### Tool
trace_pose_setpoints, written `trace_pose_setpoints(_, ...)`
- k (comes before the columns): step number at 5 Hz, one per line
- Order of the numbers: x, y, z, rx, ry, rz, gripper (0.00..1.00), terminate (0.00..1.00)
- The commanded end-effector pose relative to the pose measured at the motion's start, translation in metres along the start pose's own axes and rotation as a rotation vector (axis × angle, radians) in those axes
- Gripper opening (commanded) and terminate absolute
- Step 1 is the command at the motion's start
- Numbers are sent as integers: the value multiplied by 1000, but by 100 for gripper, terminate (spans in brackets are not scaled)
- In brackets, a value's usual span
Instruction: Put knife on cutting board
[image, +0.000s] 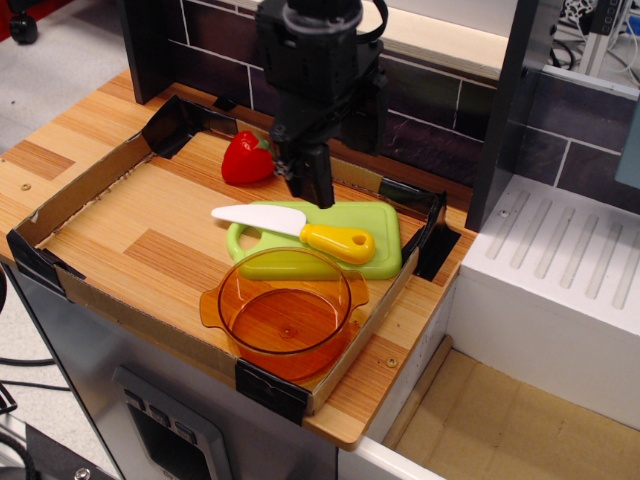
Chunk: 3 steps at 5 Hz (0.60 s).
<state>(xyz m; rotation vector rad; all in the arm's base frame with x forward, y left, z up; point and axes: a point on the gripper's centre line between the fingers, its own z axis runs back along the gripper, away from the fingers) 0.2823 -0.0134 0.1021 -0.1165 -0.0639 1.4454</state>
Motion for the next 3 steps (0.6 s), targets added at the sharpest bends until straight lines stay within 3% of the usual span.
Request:
trace_pose_setpoints(1, -10, 35, 35, 12, 3, -375, 100, 0)
trace_pose_setpoints(2, -6, 57, 54, 80, 15, -591, 100, 0)
trace_pose_setpoints(3, -6, 57, 54, 80, 15, -591, 100, 100)
